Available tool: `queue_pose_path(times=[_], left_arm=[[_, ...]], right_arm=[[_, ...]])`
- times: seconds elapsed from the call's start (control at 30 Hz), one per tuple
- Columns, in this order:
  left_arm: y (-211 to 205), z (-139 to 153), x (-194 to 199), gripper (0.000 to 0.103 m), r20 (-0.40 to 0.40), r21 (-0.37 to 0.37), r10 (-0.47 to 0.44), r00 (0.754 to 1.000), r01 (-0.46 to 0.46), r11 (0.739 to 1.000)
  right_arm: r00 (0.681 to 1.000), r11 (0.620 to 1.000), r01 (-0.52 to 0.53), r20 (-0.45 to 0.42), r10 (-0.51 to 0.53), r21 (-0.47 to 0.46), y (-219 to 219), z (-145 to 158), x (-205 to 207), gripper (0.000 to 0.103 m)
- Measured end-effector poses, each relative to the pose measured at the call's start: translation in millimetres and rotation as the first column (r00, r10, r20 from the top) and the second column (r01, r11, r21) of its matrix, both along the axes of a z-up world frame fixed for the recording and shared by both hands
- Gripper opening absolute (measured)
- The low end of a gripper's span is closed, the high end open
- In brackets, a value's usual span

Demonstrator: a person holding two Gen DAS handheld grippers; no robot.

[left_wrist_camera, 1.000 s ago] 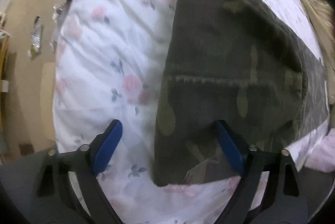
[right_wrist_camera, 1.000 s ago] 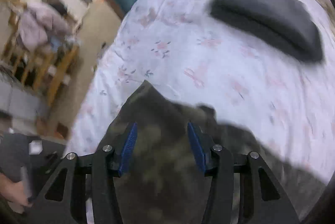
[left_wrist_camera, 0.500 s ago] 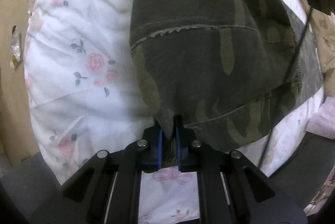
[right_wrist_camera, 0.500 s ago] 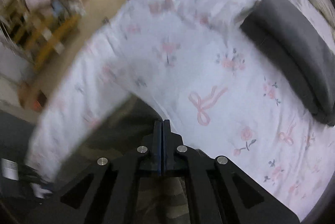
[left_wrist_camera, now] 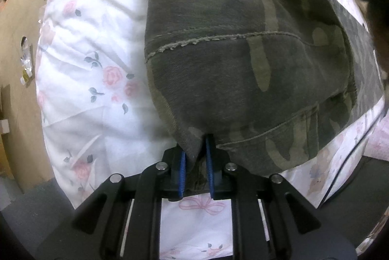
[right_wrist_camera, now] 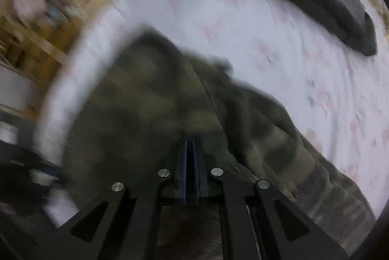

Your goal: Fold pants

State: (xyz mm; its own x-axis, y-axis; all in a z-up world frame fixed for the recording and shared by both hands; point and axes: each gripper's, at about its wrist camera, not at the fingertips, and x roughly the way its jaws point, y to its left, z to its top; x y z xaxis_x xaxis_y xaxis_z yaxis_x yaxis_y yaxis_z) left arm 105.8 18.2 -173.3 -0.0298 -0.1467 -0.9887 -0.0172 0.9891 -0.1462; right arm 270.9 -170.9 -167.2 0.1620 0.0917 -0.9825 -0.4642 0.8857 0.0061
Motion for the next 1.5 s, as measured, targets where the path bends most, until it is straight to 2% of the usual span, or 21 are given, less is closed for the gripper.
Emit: queue_pose_path(times=[0.07,0.1,0.2,0.3,0.4,0.43,0.5,0.6,0.7,0.8,0.83,0.93,0.97,1.0,1.03,1.1,1.17,1.2,1.27,1.43,1.5], left_arm=[[-3.5,-1.7,-1.3,0.012,0.002,0.012,-0.006,1.0,0.006,1.0],[-5.5,-3.7,-2.2,0.012,0.003,0.013,-0.004,1.0,0.004,1.0],[-13.9,-5.2,-2.6,0.012,0.008,0.02,-0.006,1.0,0.006,1.0],[-17.6,-4.8,-4.2,0.013,0.011,0.027,-0.012,1.0,0.012,1.0],[-22.4,-3.8,-3.9,0.013,0.009,0.033,-0.014,1.0,0.013,0.999],[-23.2,-3.1,-4.3,0.013,0.011,0.037,-0.017,1.0,0.017,0.999],[-25.2,-1.4,-4.4,0.013,0.016,0.045,-0.027,1.0,0.026,0.999],[-32.8,2.4,-4.8,0.015,0.028,0.061,-0.05,0.998,0.048,0.997],[-36.3,3.8,-7.3,0.015,0.033,0.071,-0.052,0.998,0.05,0.996],[-36.6,13.7,-10.5,0.015,0.05,0.075,-0.041,0.998,0.037,0.996],[-36.8,22.7,-11.6,0.016,0.081,0.08,-0.04,0.996,0.033,0.996],[-38.0,52.6,-12.3,0.022,0.197,0.078,-0.014,0.98,-0.001,0.997],[-38.5,60.1,-11.6,0.031,0.227,0.041,0.023,0.974,-0.033,0.999],[-39.6,61.8,-10.4,0.036,0.234,0.02,0.046,0.971,-0.052,0.998],[-43.1,62.8,-8.2,0.046,0.24,-0.011,0.091,0.967,-0.091,0.996],[-52.9,61.8,-4.9,0.055,0.245,-0.01,0.117,0.962,-0.118,0.993],[-72.2,60.9,-6.0,0.065,0.243,0.064,0.071,0.967,-0.089,0.994],[-76.4,59.8,-10.1,0.07,0.223,0.092,0.044,0.974,-0.066,0.994],[-78.9,55.5,-28.5,0.089,0.159,0.081,0.017,0.987,-0.031,0.996],[-41.5,59.1,-66.0,0.089,0.143,0.099,0.122,0.982,-0.137,0.986],[-20.8,73.4,-71.5,0.089,0.212,0.057,0.219,0.952,-0.236,0.97]], right_arm=[[0.981,0.963,0.034,0.192,0.019,-0.267,-6.8,-6.6,-2.7,0.003],[0.976,0.953,0.082,0.217,-0.017,-0.291,-15.3,-5.1,-1.6,0.004],[0.973,0.981,0.167,0.179,-0.148,-0.096,-42.7,20.5,-8.1,0.004],[0.964,0.989,0.145,0.226,-0.142,0.003,-31.3,56.4,-32.6,0.004],[0.974,0.964,0.142,0.141,-0.176,0.225,-16.0,63.7,-54.2,0.004],[0.979,0.958,0.145,0.107,-0.176,0.248,-9.0,54.2,-59.5,0.004],[0.98,0.97,0.172,0.072,-0.186,0.17,-1.7,22.1,-59.7,0.0],[0.975,0.984,0.176,0.135,-0.175,0.004,-5.7,-14.1,-58.4,0.0],[0.964,0.977,0.212,0.162,-0.21,0.009,-3.2,-8.5,-64.1,0.0],[0.956,0.961,0.246,0.135,-0.262,0.124,-10.9,17.5,-80.0,0.0],[0.943,0.941,0.278,0.132,-0.305,0.193,-20.0,30.9,-90.9,0.0],[0.876,0.829,0.411,0.087,-0.474,0.38,-53.9,56.0,-125.6,0.035],[0.837,0.771,0.47,0.059,-0.544,0.43,-65.5,61.4,-141.4,0.063],[0.789,0.707,0.53,0.034,-0.614,0.468,-78.8,62.5,-157.0,0.076],[0.748,0.658,0.572,0.017,-0.664,0.49,-89.1,62.3,-169.3,0.076],[0.606,0.447,0.688,-0.114,-0.787,0.571,-120.4,47.0,-207.7,0.076],[0.494,0.267,0.768,-0.272,-0.826,0.583,-135.6,17.7,-237.8,0.076],[0.464,0.226,0.792,-0.319,-0.826,0.567,-135.5,5.5,-250.6,0.076],[0.428,0.184,0.824,-0.376,-0.821,0.536,-134.1,-11.7,-268.4,0.076],[0.423,0.185,0.836,-0.391,-0.818,0.517,-132.0,-31.0,-276.1,0.076],[0.379,0.11,0.833,-0.415,-0.827,0.542,-141.7,-37.4,-279.2,0.076]])
